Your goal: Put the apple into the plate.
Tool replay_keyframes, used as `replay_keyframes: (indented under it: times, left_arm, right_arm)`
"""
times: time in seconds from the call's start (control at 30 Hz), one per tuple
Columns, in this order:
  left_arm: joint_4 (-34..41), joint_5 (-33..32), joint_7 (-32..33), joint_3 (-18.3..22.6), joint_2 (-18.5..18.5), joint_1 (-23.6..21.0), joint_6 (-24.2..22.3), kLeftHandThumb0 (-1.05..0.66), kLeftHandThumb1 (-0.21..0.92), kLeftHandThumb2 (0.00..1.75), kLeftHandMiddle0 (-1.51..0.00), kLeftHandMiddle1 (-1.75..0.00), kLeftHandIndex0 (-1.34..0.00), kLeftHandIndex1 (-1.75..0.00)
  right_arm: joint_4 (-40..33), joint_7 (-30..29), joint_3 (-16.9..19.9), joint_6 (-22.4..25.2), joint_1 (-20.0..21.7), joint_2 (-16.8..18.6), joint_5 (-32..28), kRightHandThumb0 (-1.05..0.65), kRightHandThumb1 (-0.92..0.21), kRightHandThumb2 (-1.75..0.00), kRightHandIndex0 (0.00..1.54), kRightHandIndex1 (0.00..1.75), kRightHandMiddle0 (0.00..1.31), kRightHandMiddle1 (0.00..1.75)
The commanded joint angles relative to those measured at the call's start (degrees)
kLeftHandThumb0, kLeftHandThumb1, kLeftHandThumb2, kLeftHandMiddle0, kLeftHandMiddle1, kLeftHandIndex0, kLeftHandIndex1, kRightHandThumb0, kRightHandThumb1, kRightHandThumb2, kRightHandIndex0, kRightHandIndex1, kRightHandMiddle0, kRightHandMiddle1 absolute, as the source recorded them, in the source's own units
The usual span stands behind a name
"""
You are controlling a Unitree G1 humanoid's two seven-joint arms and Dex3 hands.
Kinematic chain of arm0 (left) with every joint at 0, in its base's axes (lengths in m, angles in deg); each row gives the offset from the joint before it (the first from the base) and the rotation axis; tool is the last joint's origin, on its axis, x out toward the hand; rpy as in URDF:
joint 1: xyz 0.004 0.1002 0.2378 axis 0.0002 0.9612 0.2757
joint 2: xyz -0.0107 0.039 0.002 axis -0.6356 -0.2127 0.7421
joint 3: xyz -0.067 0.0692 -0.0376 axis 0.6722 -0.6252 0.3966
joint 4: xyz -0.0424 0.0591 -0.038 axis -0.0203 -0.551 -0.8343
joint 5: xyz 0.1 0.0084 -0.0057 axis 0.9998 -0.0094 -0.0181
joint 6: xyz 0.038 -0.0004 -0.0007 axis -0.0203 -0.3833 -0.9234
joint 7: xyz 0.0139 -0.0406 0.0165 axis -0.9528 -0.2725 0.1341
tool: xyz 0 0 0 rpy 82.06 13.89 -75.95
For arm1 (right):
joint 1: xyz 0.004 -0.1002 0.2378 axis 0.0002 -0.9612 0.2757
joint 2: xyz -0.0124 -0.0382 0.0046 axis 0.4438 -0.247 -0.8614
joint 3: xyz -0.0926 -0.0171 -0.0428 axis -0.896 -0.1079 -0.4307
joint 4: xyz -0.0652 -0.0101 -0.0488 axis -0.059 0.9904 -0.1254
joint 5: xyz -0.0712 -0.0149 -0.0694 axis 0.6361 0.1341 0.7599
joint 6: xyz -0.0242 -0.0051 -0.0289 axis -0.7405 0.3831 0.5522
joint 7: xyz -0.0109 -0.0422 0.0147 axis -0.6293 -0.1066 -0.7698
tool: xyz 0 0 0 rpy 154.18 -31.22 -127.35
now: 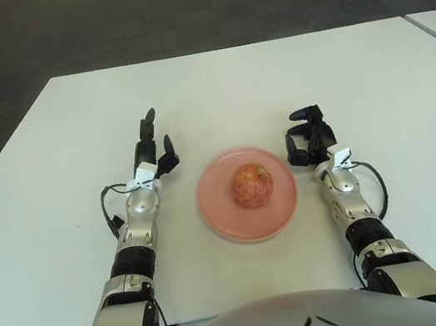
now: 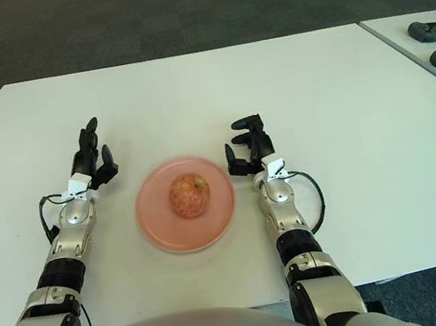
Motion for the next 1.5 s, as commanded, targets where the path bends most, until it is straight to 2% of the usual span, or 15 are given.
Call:
replay_keyframes:
  times: [0.0,0.33,0.63,0.8,0.93,1.2,1.47]
  left_arm:
    - [1.35,-1.16,-1.85,-0.12,-0.11,1.2,-1.84,-0.78,0.92,0.99,-0.16,-0.03,0.0,-0.36]
    - [0.88,-2.93,-3.95,0.21,0.39,1.1,-3.74,-0.8,0.92,0.97,-0.15,-0.02,0.0,-0.33]
    - [5.16,-4.46,-3.89,-0.15,3.08,2.76,-7.07,-0.82,0.92,0.95,-0.16,-0.02,0.0,-0.35]
    - [5.92,-5.85,-3.85,0.55,4.47,2.76,-8.54,-0.82,0.92,0.93,-0.19,-0.03,0.0,-0.42]
    - [5.97,-6.34,-3.31,0.83,5.46,2.75,-8.26,-0.82,0.92,0.91,-0.21,-0.04,0.0,-0.46]
    - [7.07,-3.07,1.56,0.01,7.14,3.86,-5.18,-0.82,0.92,0.9,-0.23,-0.04,0.0,-0.5]
    - [11.45,0.12,4.73,-1.26,8.04,6.65,-5.04,-0.8,0.92,0.9,-0.22,-0.03,0.0,-0.5]
  right_arm:
    - [1.49,-0.01,-0.16,1.81,-1.88,0.26,0.11,-0.02,-0.29,-1.32,1.31,1.75,1.04,1.75]
    - [1.52,-0.32,-0.16,1.9,-1.8,0.51,0.07,-0.02,-0.28,-1.31,1.3,1.75,1.04,1.75]
    - [1.74,-0.64,-0.24,1.35,-1.87,0.49,0.19,-0.02,-0.28,-1.32,1.32,1.75,1.05,1.75]
    - [1.89,-0.38,-0.12,1.41,-1.7,0.49,-0.13,-0.02,-0.28,-1.32,1.32,1.75,1.04,1.75]
    - [1.72,-0.25,-0.11,1.71,-1.84,0.54,-0.25,-0.03,-0.28,-1.32,1.32,1.75,1.04,1.75]
    - [1.46,-0.92,-0.21,0.98,-2.29,0.8,0.13,-0.03,-0.29,-1.31,1.3,1.75,1.04,1.75]
    - [0.91,-1.17,-0.22,1.67,-2.69,1.03,-0.04,-0.02,-0.29,-1.31,1.3,1.75,1.04,1.75]
